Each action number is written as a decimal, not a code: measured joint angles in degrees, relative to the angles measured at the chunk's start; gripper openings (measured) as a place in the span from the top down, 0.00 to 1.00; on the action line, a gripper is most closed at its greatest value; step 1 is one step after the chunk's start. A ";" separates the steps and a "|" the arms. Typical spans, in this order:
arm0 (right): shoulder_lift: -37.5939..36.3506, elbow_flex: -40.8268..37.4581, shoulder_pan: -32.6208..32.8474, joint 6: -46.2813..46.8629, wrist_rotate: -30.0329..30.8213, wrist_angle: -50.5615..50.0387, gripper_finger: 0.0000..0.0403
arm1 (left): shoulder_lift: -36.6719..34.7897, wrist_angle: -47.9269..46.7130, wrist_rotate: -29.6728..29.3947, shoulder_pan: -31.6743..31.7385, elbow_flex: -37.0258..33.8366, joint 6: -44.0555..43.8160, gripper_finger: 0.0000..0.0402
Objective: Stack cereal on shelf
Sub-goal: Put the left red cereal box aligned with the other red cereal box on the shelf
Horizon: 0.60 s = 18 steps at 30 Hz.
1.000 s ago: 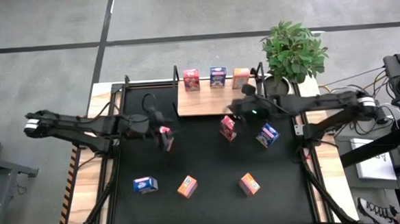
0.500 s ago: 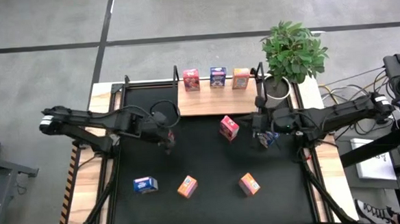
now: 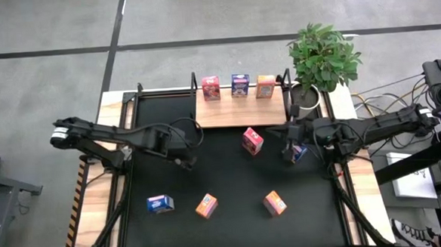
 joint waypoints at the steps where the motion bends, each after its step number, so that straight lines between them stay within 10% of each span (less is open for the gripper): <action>1: -0.18 -0.04 0.00 -0.09 0.01 0.19 0.98 | 0.00 -0.06 -0.24 0.00 -0.43 -0.09 0.22; 18: 0.15 -0.13 0.00 0.18 -0.09 0.57 0.98 | -0.11 2.77 -11.76 2.27 -4.29 9.14 0.24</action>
